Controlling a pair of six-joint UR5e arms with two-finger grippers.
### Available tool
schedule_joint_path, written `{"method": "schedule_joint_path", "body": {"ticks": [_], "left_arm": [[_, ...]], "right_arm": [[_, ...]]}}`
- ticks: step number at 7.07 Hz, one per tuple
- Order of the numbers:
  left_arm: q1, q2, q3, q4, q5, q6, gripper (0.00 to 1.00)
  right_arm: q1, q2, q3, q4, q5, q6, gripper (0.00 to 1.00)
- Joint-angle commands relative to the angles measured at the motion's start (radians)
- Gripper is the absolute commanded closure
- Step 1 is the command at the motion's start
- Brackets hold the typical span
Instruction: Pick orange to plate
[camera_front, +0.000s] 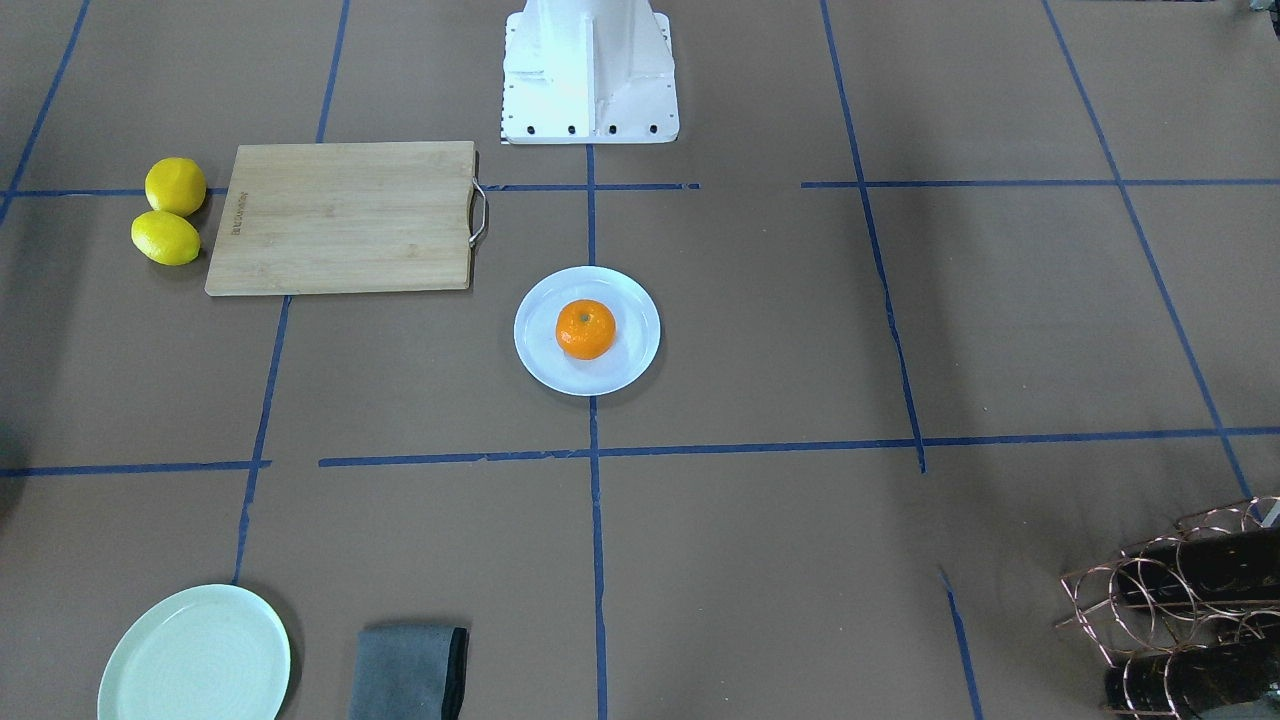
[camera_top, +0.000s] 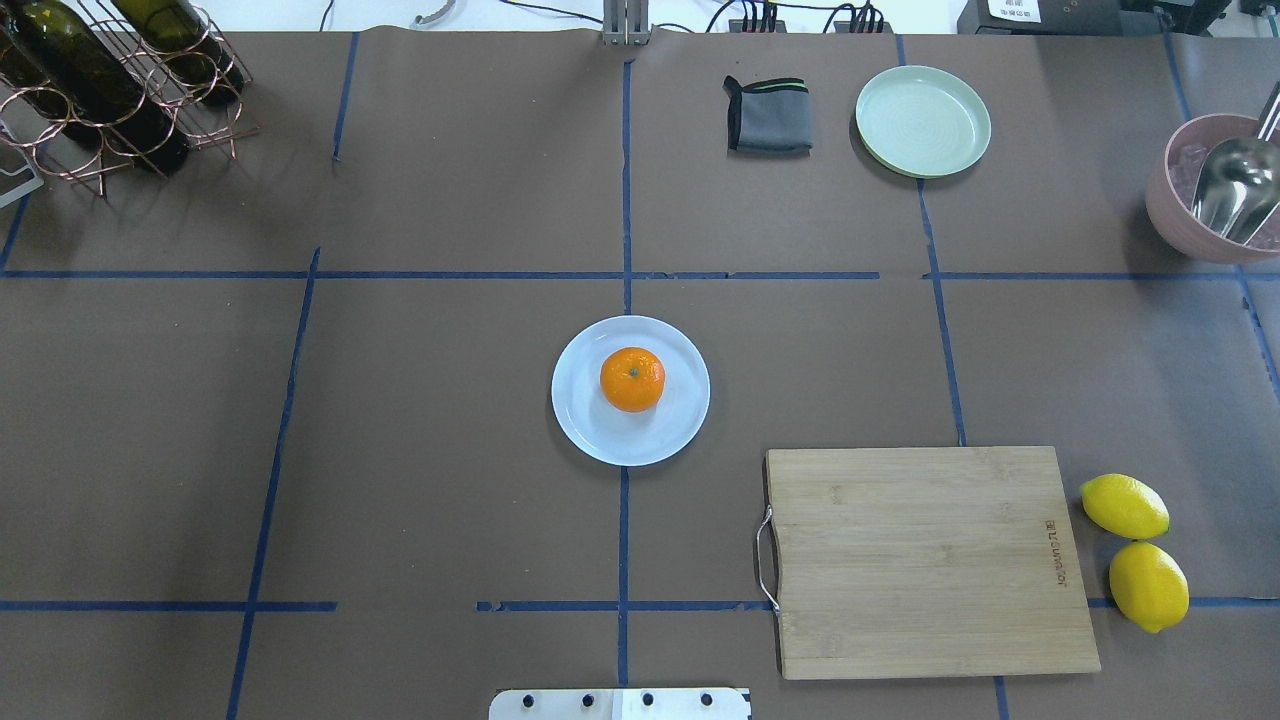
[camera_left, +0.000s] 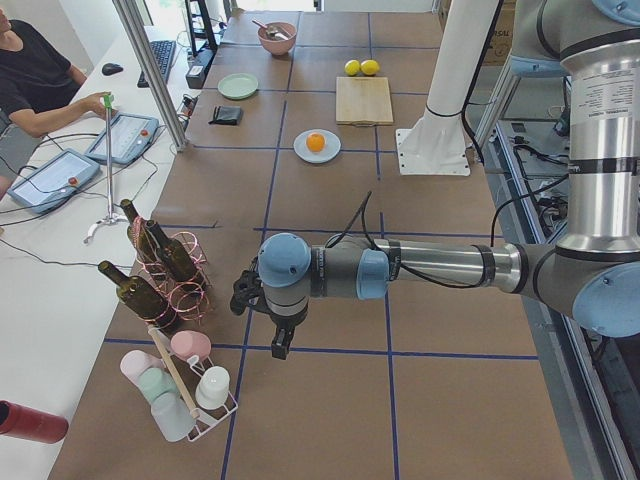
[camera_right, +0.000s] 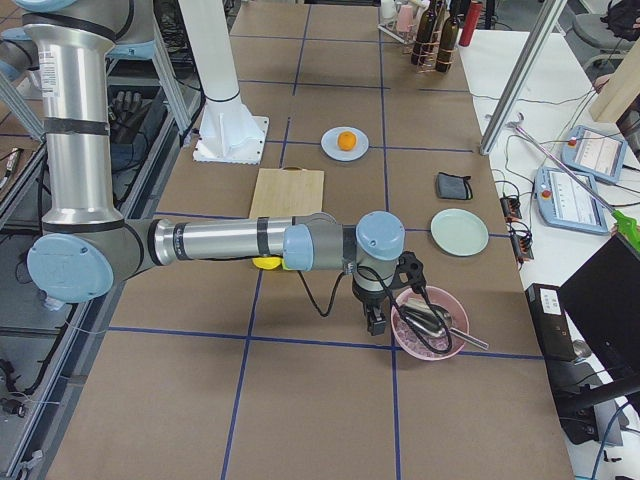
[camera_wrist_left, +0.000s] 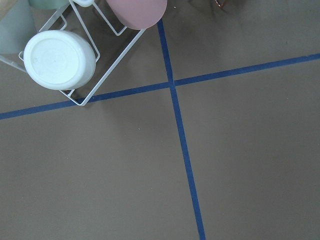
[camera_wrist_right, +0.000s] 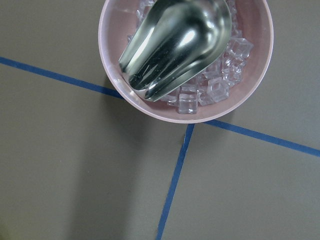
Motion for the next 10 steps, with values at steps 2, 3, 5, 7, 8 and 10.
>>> {"method": "schedule_joint_path", "body": {"ticks": [2,3,5,7,8,10], "left_arm": [[0.033,0.026,-0.007,0.015,-0.004,-0.003,0.0],[0.038,0.036,-0.051,0.108,-0.003,-0.005,0.0],[0.085,0.037,-0.057,0.118,-0.001,0.003,0.0],[0.086,0.037,-0.076,0.106,-0.003,0.001,0.0],[0.086,0.029,-0.067,0.106,0.002,0.0,0.0],[0.086,0.017,-0.057,0.104,-0.006,0.0,0.0]], "right_arm": [[0.002,0.018,0.001,-0.068,0.006,-0.001,0.0],[0.013,0.016,0.027,-0.084,0.011,-0.001,0.0],[0.013,0.044,0.041,-0.124,0.002,-0.001,0.0],[0.013,0.027,0.04,-0.109,0.003,0.002,0.0],[0.007,0.03,0.038,-0.109,0.003,-0.001,0.0],[-0.001,0.026,0.026,-0.114,-0.007,-0.011,0.0]]}}
